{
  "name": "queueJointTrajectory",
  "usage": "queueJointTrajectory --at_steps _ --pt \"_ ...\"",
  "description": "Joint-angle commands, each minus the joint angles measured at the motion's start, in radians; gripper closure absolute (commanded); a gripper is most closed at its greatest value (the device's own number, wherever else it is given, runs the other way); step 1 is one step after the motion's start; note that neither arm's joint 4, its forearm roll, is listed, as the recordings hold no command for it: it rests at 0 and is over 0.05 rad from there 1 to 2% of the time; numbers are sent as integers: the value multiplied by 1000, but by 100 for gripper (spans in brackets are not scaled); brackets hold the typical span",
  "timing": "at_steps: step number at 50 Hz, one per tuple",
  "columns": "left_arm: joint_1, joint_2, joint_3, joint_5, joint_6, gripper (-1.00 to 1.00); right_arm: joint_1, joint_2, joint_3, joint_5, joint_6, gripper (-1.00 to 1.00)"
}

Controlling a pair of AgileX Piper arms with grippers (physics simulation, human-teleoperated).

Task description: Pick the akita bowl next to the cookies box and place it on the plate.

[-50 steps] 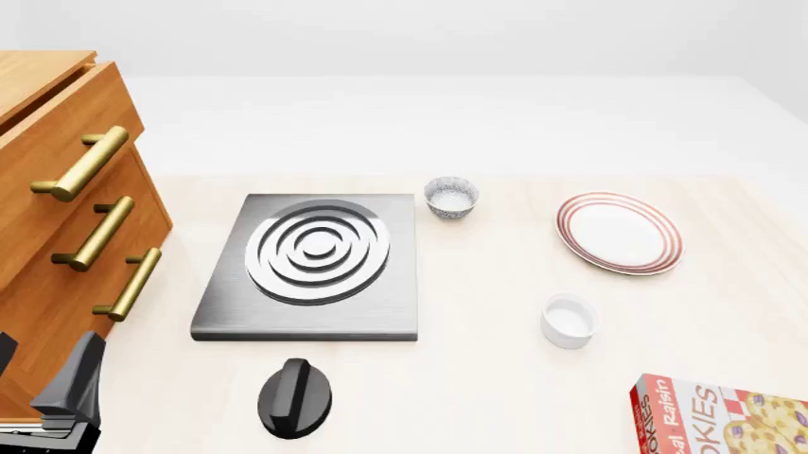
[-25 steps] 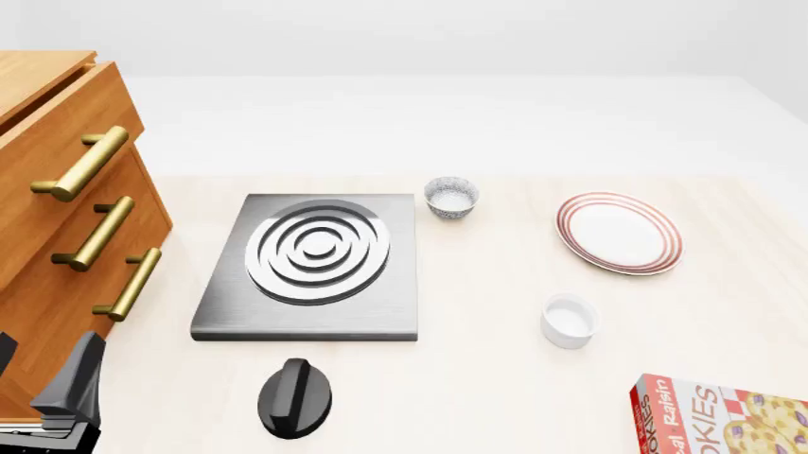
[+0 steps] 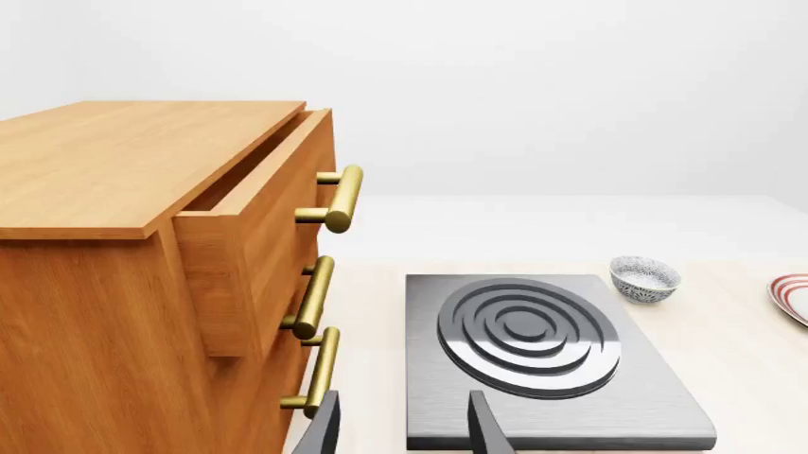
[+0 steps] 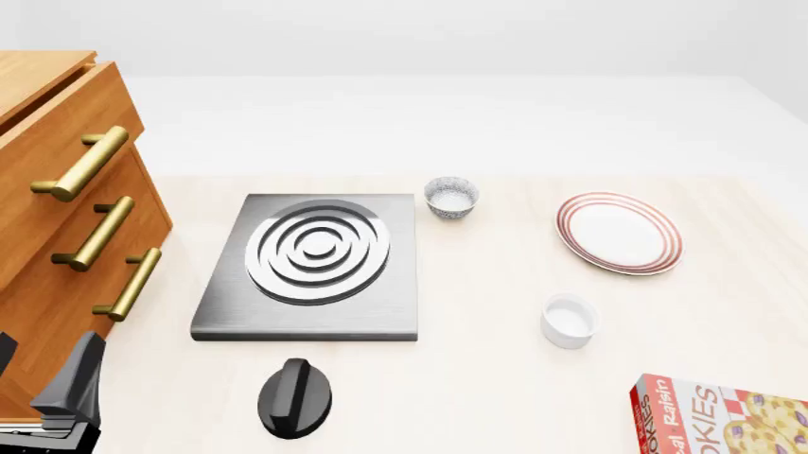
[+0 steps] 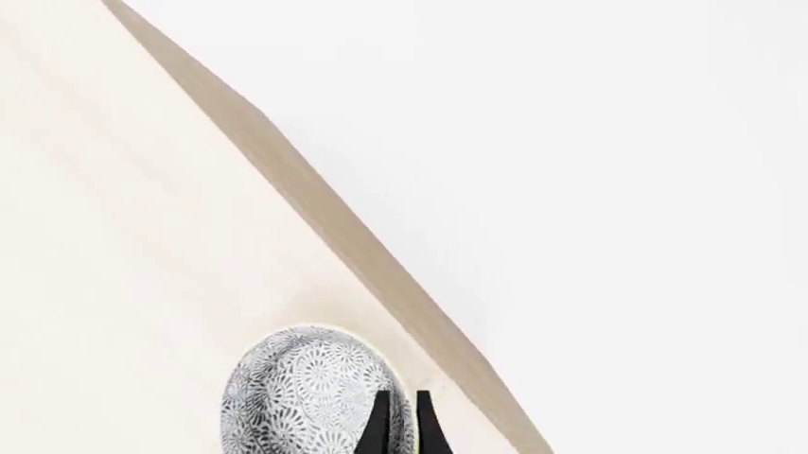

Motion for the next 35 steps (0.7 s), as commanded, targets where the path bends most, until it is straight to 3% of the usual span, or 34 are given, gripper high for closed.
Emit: queueJointTrajectory --at_steps 1,35 --pt "0 0 0 0 0 -100 -12 -60 43 37 8 100" --pt "0 0 0 0 0 -100 -16 -376 83 200 30 100"
